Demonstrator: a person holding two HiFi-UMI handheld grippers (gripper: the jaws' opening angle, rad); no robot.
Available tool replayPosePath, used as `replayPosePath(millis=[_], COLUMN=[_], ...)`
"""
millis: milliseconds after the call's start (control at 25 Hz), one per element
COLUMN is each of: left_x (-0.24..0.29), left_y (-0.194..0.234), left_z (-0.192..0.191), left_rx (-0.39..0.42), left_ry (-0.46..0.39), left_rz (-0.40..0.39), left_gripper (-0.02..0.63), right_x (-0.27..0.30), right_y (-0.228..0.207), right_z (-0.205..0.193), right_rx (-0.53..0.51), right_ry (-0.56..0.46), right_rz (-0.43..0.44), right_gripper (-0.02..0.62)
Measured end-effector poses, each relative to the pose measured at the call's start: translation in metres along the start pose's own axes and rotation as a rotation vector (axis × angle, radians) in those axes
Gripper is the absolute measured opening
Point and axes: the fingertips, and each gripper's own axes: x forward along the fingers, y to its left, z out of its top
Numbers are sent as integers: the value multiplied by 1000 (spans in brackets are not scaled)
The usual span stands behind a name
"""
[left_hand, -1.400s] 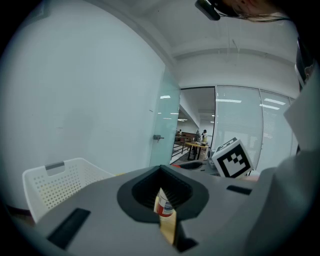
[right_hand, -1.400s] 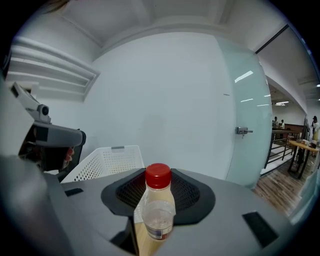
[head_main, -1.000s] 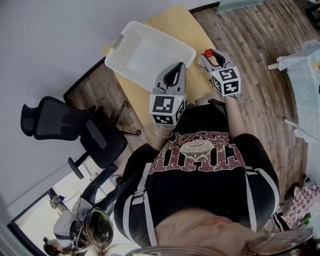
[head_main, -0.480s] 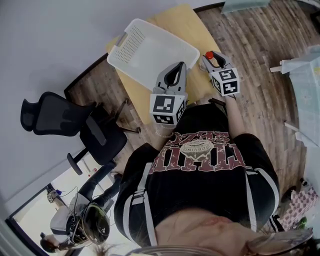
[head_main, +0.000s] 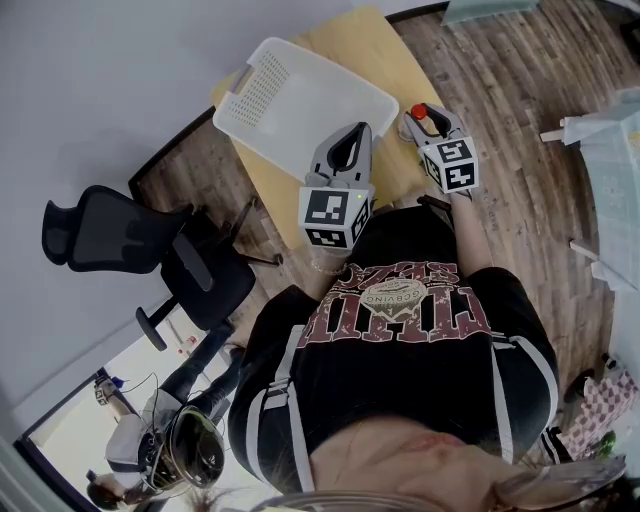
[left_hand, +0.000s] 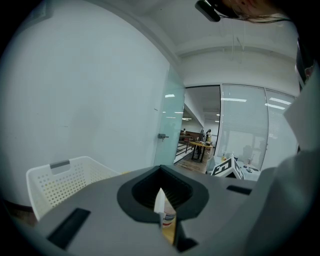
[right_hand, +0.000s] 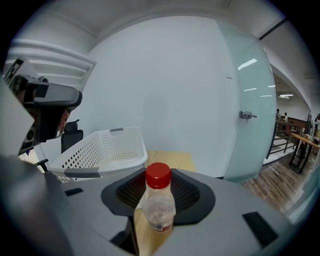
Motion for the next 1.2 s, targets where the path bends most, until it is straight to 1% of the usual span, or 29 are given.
replayPosePath(millis=[360,560,800,1000,1200], left_x=[2,1,0,-1,-1], left_y=[-8,-5,-11,-13,-16], left_z=[0,0,-1,-1,-1], left_rx=[3,2,6,6,5], left_ry=[3,0,1,1,-2], left_rz=[-13,-23,-33,-36,-35], left_gripper=[46,46,46,46,46], right_x=[-10,-9,-12,-15,-22], right_y=[0,4,6,6,3], right_z=[-4,-7,-7,-8,1], right_rx=[-8,-3,-19,-35,-34], right_ry=[-2,-1,5,21,-16], right_rz=[-8,-17,-18,-36,-49], right_gripper=[156,156,156,156,156])
